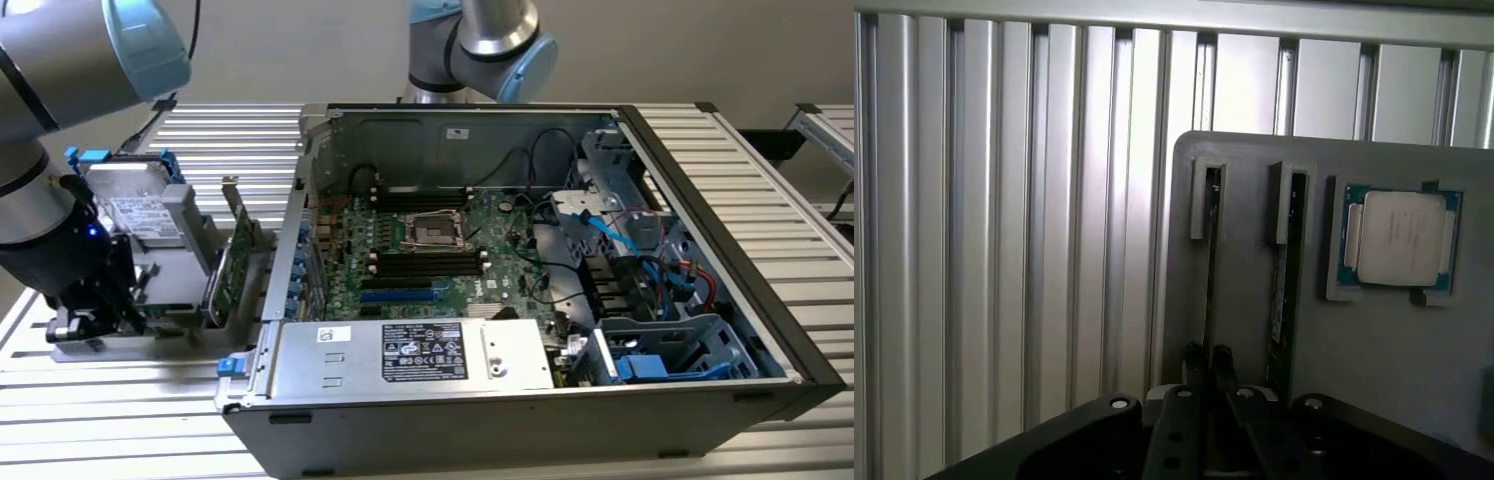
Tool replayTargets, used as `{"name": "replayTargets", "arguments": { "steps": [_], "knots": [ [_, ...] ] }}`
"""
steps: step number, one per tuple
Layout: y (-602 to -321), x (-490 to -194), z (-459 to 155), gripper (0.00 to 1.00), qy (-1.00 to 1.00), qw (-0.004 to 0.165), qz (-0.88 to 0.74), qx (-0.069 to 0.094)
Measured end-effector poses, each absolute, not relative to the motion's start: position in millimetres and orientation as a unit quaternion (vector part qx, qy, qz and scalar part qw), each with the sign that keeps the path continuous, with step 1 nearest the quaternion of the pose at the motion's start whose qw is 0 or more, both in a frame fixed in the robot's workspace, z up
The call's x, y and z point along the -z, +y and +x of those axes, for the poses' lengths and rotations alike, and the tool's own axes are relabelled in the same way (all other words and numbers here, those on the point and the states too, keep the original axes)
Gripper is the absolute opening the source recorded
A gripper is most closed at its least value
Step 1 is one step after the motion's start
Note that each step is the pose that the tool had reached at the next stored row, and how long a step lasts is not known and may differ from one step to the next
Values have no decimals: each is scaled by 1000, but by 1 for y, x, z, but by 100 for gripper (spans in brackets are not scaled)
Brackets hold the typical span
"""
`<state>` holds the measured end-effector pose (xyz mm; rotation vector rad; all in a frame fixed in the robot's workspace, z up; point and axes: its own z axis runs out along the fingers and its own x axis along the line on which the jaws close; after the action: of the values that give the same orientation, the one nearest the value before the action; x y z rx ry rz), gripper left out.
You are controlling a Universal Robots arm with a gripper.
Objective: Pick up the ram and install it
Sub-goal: 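Pick up the ram and move it above insertion slot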
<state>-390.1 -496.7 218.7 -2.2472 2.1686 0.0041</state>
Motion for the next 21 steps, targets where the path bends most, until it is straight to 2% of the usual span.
{"name": "replayTargets", "arguments": {
  "steps": [21],
  "knots": [
    [-495, -307, -366, 13, 693, 12, -721, -4]
  ]
}}
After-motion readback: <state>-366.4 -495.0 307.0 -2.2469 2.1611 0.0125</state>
